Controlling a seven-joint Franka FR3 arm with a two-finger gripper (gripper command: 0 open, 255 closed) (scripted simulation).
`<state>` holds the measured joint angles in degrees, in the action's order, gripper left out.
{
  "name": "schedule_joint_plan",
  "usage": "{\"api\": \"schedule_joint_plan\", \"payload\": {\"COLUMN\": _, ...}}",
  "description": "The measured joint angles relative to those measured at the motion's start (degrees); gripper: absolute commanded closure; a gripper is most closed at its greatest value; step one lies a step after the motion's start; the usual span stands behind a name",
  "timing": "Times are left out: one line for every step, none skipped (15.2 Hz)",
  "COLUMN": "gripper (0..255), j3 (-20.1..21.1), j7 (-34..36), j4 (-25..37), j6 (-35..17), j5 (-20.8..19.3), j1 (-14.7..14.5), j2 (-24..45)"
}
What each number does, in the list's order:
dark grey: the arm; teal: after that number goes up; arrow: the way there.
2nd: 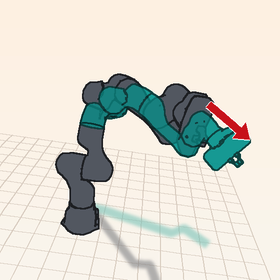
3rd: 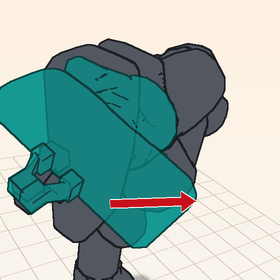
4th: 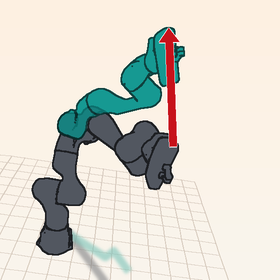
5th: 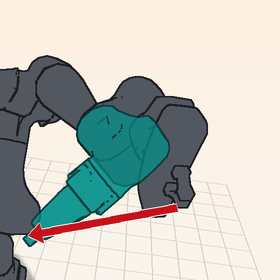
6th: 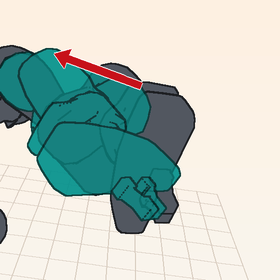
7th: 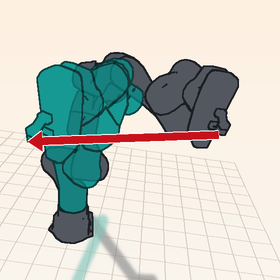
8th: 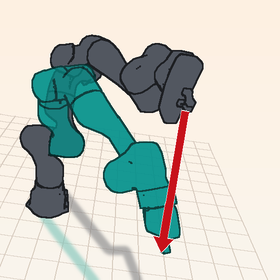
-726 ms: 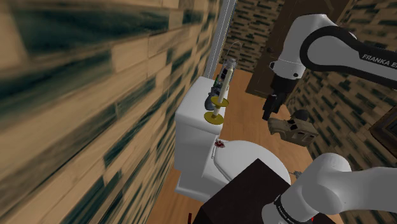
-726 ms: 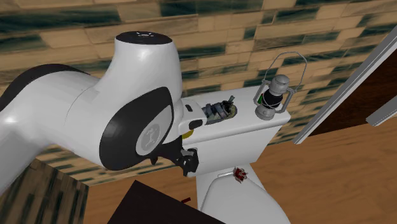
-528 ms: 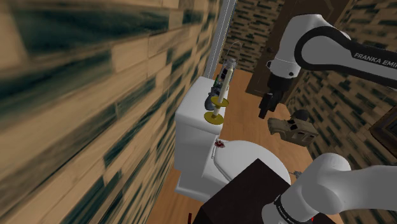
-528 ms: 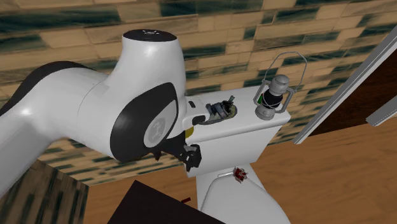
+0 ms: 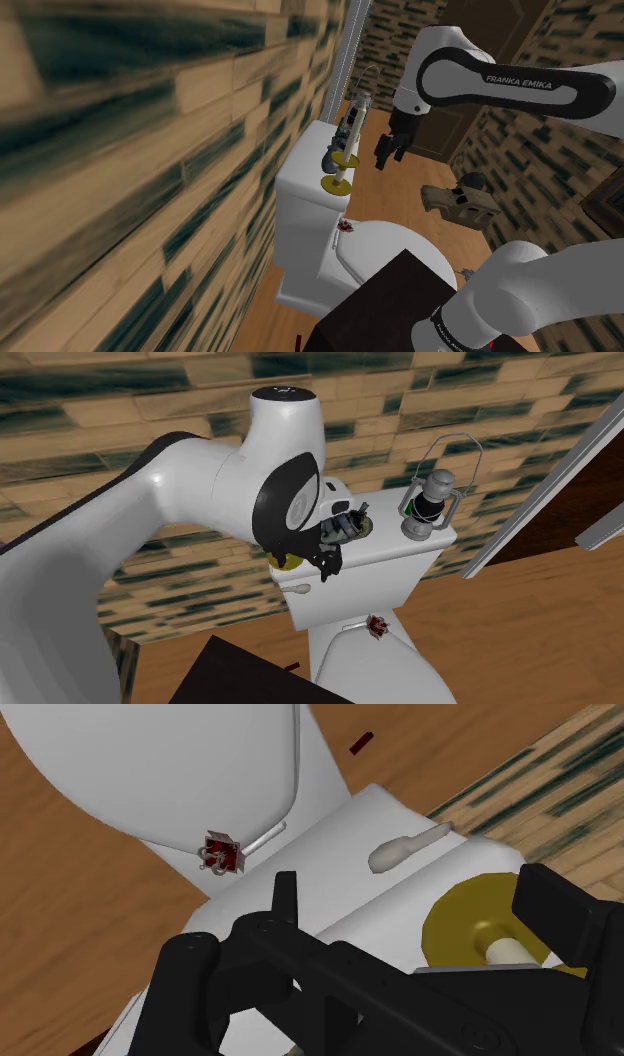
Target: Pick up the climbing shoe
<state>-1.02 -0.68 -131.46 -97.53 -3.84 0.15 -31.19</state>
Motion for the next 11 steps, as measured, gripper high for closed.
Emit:
{"api": "schedule_joint_plan", "payload": {"gripper": 0, "j3": -0.09, "j7": 0.1, "j4": 2.03, "j6": -0.7, "j5": -0.26, "j1": 0.19, "j2": 2.21}}
{"api": "schedule_joint_plan", "payload": {"gripper": 0, "j3": -0.21, "j7": 0.22, "j4": 3.45, "j6": -1.74, "j5": -0.53, "j1": 0.39, "j2": 4.23}}
{"api": "schedule_joint_plan", "payload": {"gripper": 0, "j3": -0.28, "j7": 0.41, "j4": 4.3, "j6": -2.97, "j5": -0.78, "j1": 0.56, "j2": 5.78}}
{"api": "schedule_joint_plan", "payload": {"gripper": 0, "j3": -0.1, "j7": 0.99, "j4": 5.44, "j6": -4.32, "j5": -0.92, "j1": 0.59, "j2": 7.73}}
{"api": "schedule_joint_plan", "payload": {"gripper": 0, "j3": -0.02, "j7": 1.36, "j4": 7.65, "j6": -5.15, "j5": -1.08, "j1": 0.67, "j2": 10.16}}
{"api": "schedule_joint_plan", "payload": {"gripper": 0, "j3": -0.25, "j7": 1.31, "j4": 8.74, "j6": -6.13, "j5": -1.37, "j1": 0.91, "j2": 11.77}}
{"api": "schedule_joint_plan", "payload": {"gripper": 0, "j3": -0.17, "j7": 1.74, "j4": 10.24, "j6": -7.11, "j5": -1.54, "j1": 0.98, "j2": 13.78}}
{"api": "schedule_joint_plan", "payload": {"gripper": 0, "j3": -0.31, "j7": 1.81, "j4": 12.23, "j6": -7.75, "j5": -1.8, "j1": 1.17, "j2": 15.91}}
{"api": "schedule_joint_plan", "payload": {"gripper": 0, "j3": -0.26, "j7": 2.23, "j4": 13.81, "j6": -8.68, "j5": -1.99, "j1": 1.23, "j2": 17.95}}
{"api": "schedule_joint_plan", "payload": {"gripper": 0, "j3": -0.33, "j7": 2.41, "j4": 15.1, "j6": -9.15, "j5": -2.22, "j1": 1.37, "j2": 19.24}}
{"api": "schedule_joint_plan", "payload": {"gripper": 0, "j3": -0.53, "j7": 2.39, "j4": 17.22, "j6": -9.52, "j5": -2.44, "j1": 1.59, "j2": 21.17}}
